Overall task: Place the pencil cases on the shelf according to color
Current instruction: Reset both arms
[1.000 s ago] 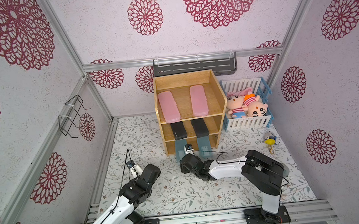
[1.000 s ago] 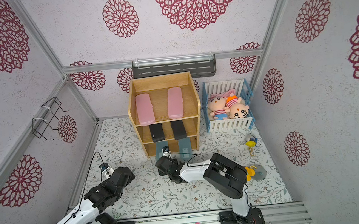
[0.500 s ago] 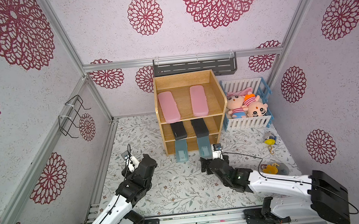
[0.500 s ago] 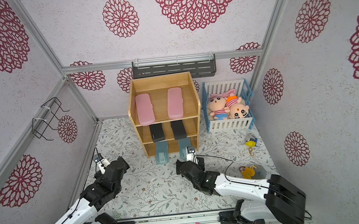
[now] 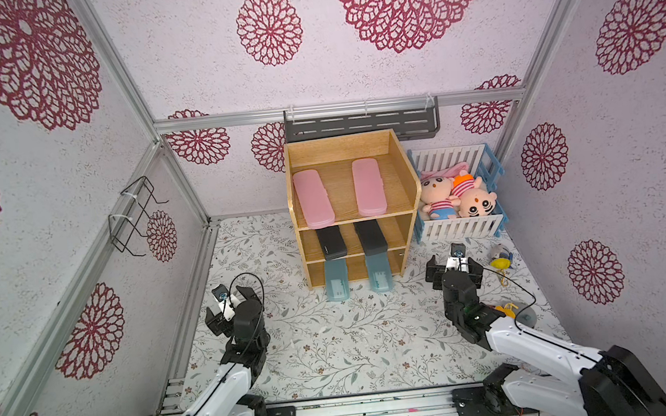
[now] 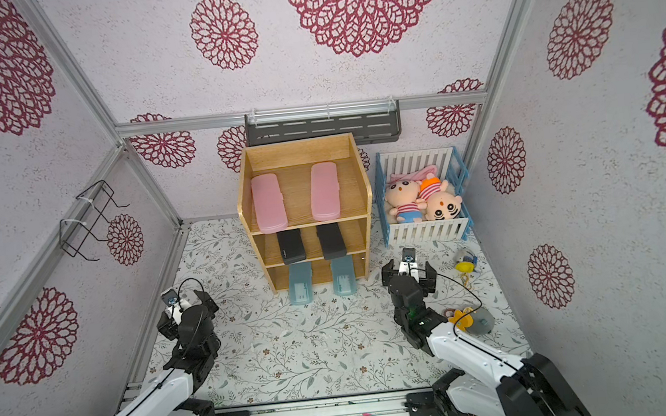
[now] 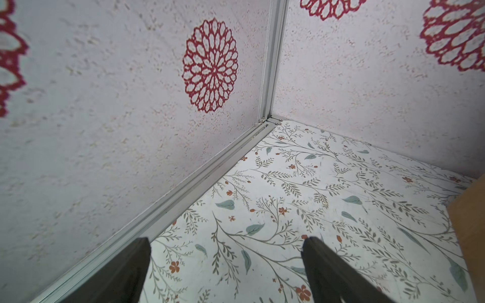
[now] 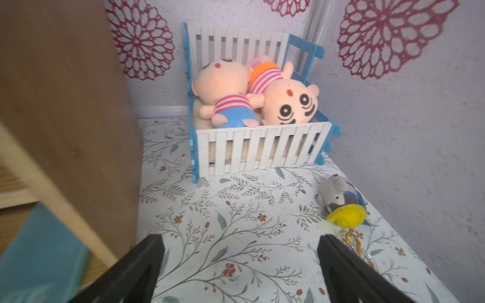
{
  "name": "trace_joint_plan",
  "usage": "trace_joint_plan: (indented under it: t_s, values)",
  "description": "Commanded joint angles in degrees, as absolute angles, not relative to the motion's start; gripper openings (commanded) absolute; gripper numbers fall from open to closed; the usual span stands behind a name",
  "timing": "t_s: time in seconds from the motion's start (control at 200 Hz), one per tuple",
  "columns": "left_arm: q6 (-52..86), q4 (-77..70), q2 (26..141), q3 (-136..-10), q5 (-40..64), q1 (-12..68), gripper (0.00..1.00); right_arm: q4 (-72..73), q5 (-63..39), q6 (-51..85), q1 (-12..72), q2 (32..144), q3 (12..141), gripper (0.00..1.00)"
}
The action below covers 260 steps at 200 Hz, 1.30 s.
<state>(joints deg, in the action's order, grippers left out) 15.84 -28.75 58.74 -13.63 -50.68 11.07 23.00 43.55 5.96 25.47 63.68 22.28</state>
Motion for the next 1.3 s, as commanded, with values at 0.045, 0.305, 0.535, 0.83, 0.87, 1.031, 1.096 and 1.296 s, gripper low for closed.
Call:
trace_joint_plan:
  t_s: [0.045, 0.305, 0.535, 0.83, 0.87, 1.031, 1.096, 1.296]
  values:
    - [7.1, -54.0, 73.8, -15.3, -47.6, 9.8, 0.97, 44.0, 39.2, 2.1, 18.7, 69.0, 16.7, 0.99]
    - [-2.0, -66.8, 83.5, -15.8, -46.8, 10.4, 0.97, 63.6, 30.0, 0.5, 12.2, 77.3, 13.1, 0.99]
    - [1.4, -69.0, 89.7, -17.3, -38.9, 4.2, 0.97, 60.5, 22.0, 2.8, 6.9, 80.0, 16.4, 0.99]
    - [8.5, -52.7, 88.9, -22.8, -24.6, -3.3, 0.97, 73.6, 17.5, 2.8, 3.9, 84.0, 12.0, 0.99]
    - [7.8, -55.6, 90.2, -22.6, -25.2, -3.4, 0.97, 71.8, 15.4, 1.7, 4.2, 84.5, 13.2, 0.99]
    - [8.4, -53.9, 89.5, -22.9, -25.0, -3.4, 0.97, 78.5, 17.7, 1.0, 5.4, 87.6, 10.8, 0.99]
    - [8.3, -53.3, 89.3, -22.9, -25.1, -3.4, 0.97, 78.7, 18.1, 0.7, 5.7, 88.1, 11.1, 0.99]
    - [8.3, -53.4, 89.2, -22.8, -25.1, -3.4, 0.97, 79.1, 18.1, 0.7, 5.6, 88.1, 11.0, 0.99]
